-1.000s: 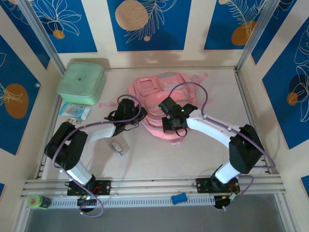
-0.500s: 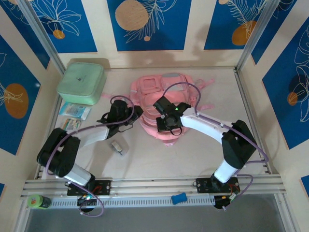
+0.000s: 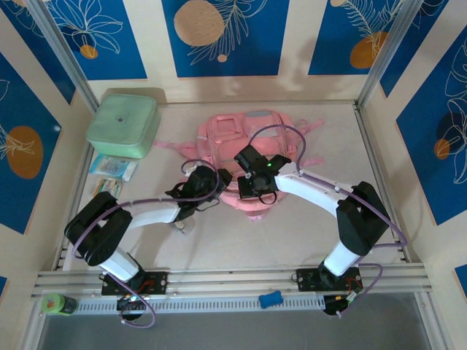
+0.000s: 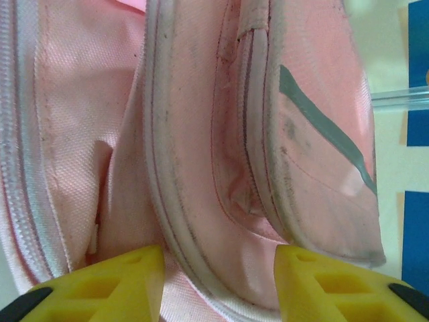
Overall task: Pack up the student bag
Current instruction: Zip the student bag at the center of the table.
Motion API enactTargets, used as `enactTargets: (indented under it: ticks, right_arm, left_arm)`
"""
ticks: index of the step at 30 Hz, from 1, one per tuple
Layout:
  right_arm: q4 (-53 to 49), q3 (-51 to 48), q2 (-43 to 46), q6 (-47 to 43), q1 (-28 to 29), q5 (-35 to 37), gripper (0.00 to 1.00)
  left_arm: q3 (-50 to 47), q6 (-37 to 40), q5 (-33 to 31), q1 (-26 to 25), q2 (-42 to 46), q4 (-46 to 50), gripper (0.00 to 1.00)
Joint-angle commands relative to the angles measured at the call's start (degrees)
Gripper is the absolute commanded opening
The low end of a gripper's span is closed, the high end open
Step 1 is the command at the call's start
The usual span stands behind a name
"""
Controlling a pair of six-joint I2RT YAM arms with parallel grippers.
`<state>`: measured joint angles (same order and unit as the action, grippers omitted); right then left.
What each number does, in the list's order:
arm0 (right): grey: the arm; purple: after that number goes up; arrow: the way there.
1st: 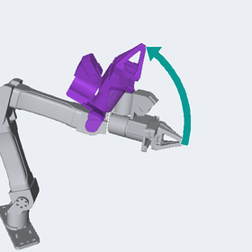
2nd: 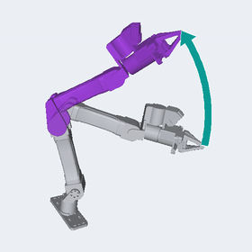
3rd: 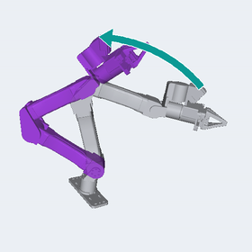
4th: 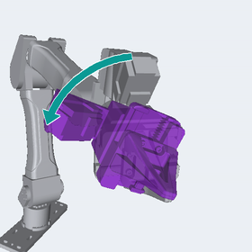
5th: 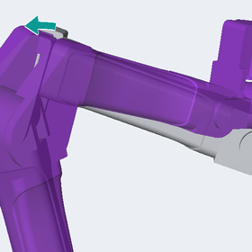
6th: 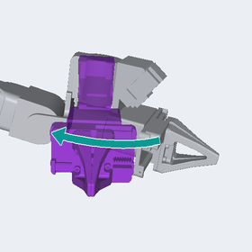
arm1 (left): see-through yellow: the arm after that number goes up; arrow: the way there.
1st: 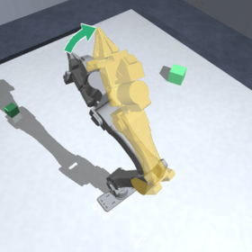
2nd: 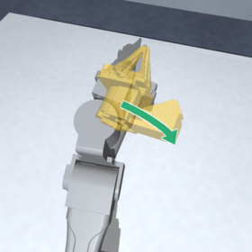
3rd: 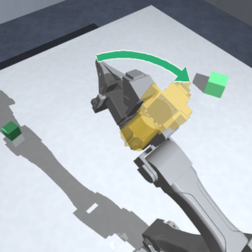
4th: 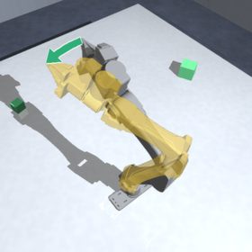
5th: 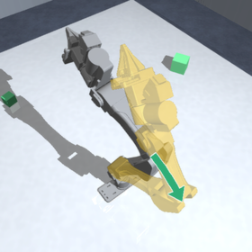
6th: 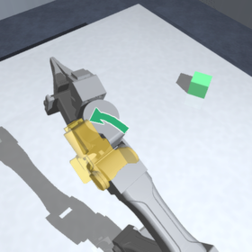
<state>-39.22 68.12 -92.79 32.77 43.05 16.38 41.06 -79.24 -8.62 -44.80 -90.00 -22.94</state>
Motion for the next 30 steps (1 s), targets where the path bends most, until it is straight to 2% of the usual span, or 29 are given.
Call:
enactTargets:
  ticks: [1, 4, 13, 18, 24, 28, 30]
  right_arm:
    - [0.04, -0.53, 1.74, 0.71, -0.20, -1.36, 0.00]
    - [0.82, -0.80, 1.08, 0.45, -0.09, -1.64, 0.00]
    - [2.88, -0.29, -1.87, -1.46, -0.03, -1.57, 0.00]
    - [2.81, 0.79, -4.38, -1.57, 0.02, 0.11, 0.13]
    - [5.35, -0.25, -5.46, -1.05, -0.01, 0.92, 0.24]
    - [7.06, -0.66, -6.39, -0.83, 0.21, 2.41, 0.22]
    - [7.61, -0.58, -6.13, -0.62, 0.50, 3.70, 0.17]
  left_arm:
    - [1.14, -3.00, -7.53, -2.34, -0.36, 2.01, 0.41]
    - [1.60, -3.44, -9.04, -2.24, -1.37, 3.19, 0.39]
    - [3.48, -1.79, -9.72, -2.14, -3.40, 2.97, 0.13]
    - [3.72, -0.85, -9.54, -2.07, -3.17, 2.46, 0.00]
    - [4.02, 0.10, -9.51, -2.12, -2.36, 2.94, 0.00]
    - [4.77, 0.63, -9.16, -2.15, -2.03, 3.68, 0.00]
    - [5.01, 0.93, -9.04, -2.14, -1.76, 3.69, 0.00]
